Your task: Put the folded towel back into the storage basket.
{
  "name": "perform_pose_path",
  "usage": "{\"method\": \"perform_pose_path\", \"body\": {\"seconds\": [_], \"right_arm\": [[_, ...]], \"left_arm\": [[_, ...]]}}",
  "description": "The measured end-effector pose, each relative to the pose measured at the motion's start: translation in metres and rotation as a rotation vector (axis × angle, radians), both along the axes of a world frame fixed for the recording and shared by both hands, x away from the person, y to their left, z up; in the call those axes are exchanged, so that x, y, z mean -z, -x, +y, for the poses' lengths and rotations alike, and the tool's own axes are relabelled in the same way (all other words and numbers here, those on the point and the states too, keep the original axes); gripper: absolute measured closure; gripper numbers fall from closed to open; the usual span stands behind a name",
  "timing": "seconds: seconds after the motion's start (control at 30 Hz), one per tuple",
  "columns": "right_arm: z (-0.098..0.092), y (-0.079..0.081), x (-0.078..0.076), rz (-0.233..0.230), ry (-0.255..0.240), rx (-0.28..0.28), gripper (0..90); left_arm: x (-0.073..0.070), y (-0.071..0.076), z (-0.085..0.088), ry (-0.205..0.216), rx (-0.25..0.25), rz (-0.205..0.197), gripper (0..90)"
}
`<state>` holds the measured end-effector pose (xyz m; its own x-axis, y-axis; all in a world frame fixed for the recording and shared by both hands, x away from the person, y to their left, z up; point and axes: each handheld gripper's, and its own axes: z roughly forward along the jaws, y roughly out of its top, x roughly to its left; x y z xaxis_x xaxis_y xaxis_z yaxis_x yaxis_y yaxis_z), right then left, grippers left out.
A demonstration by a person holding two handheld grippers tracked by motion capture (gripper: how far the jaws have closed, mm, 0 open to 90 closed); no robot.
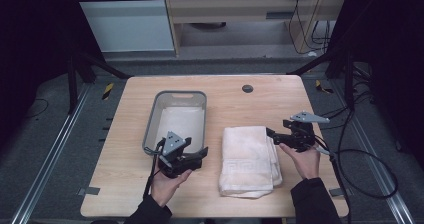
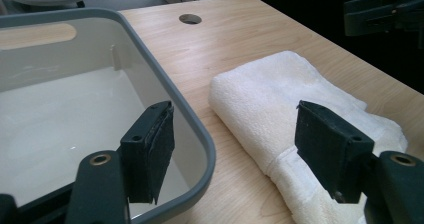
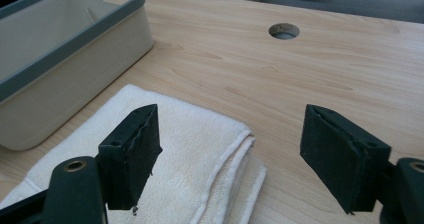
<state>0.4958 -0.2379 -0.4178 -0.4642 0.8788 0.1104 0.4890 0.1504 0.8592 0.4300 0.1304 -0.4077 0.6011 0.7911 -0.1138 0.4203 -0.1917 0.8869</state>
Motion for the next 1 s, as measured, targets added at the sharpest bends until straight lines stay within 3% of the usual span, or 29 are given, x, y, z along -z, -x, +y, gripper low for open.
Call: {"method": "perform_pose_path", "body": {"seconds": [0.43,0.57,0.63,0.8,1.0], "right_arm": [[0.008,-0.006,0.01,0.045,0.037,-0.019,23.0],[0.007,-0.007,0.016,0.055,0.001,-0.024,23.4],[0.005,-0.007,0.017,0.06,0.008,-0.018,23.4],[0.003,-0.009,0.022,0.076,0.02,-0.008,22.6],[0.004,-0.009,0.025,0.074,0.036,-0.009,22.0]], "left_arm": [[0.011,0.004,-0.024,-0.04,0.046,0.013,31.3],[0.016,0.006,-0.032,-0.053,0.064,0.019,31.2],[0.018,0.007,-0.034,-0.053,0.067,0.02,31.3],[0.028,0.008,-0.046,-0.097,0.094,0.038,31.3],[0.035,0.008,-0.054,-0.117,0.1,0.054,31.3]]}}
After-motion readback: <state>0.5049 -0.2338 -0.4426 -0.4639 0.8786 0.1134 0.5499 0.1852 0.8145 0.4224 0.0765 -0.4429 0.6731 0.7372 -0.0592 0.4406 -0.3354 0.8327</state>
